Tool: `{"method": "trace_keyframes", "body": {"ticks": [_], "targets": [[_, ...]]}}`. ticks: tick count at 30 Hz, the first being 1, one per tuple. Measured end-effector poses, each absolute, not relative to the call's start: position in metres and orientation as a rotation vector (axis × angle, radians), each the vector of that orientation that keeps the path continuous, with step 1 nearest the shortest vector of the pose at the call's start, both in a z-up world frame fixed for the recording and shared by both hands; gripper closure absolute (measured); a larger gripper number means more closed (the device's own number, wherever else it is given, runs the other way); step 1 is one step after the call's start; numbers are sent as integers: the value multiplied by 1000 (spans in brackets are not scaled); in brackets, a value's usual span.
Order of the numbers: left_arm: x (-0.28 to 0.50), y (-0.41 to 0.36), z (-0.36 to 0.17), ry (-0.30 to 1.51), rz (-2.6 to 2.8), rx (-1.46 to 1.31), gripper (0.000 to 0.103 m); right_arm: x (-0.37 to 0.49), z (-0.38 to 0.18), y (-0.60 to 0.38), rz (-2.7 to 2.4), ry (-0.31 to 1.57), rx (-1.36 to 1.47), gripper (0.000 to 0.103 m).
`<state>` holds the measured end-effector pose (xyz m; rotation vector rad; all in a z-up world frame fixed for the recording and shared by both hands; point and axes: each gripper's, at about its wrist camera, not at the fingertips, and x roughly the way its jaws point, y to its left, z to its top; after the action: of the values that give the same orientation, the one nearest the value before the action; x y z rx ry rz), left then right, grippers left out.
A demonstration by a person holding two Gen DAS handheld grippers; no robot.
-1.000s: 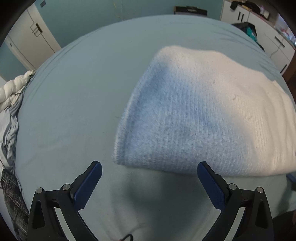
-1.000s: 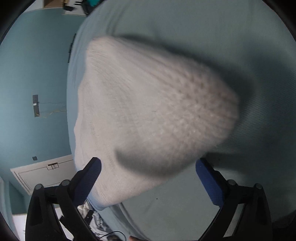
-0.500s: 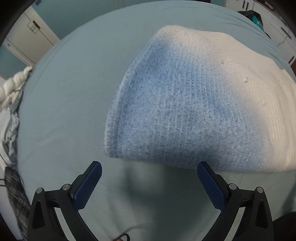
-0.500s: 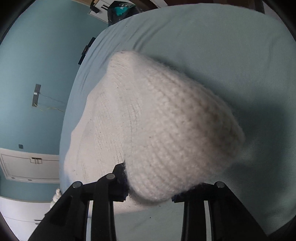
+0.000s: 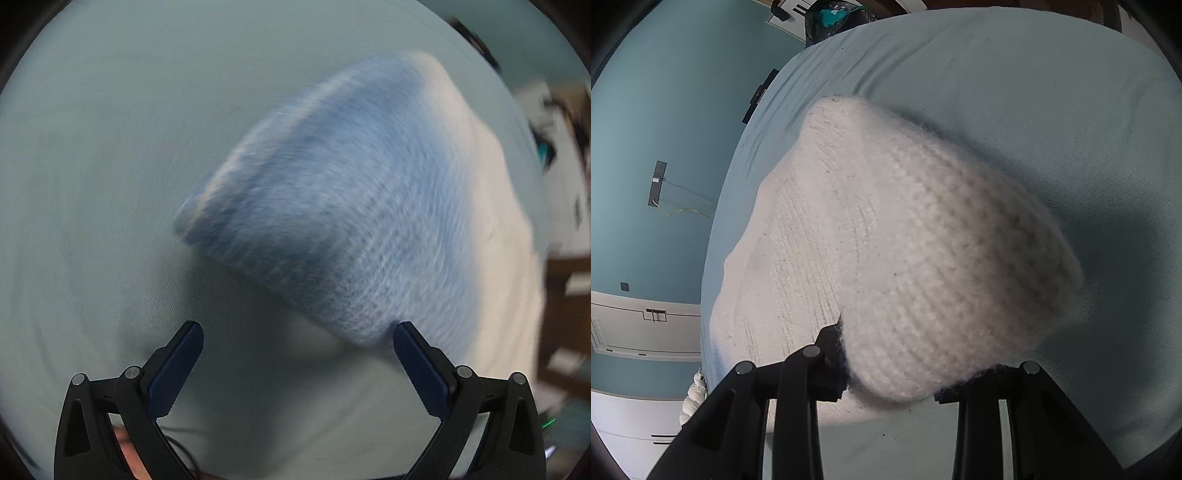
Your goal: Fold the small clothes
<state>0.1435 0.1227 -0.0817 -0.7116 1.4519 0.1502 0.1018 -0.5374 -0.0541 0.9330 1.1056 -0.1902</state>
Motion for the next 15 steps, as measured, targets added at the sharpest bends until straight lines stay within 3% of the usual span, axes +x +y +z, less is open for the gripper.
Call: {"method": "trace_keyframes", "body": {"ticks": [4, 12, 15], "targets": [[141, 129, -92, 1408, 134, -866, 0, 103, -53, -537, -194, 1108, 923, 76], [166, 133, -105, 1394, 124, -916, 1, 108, -56, -537, -193, 1106, 952, 75], [177, 137, -109, 1392, 83, -997, 16, 106, -57, -539, -184, 1097, 965, 75]]}}
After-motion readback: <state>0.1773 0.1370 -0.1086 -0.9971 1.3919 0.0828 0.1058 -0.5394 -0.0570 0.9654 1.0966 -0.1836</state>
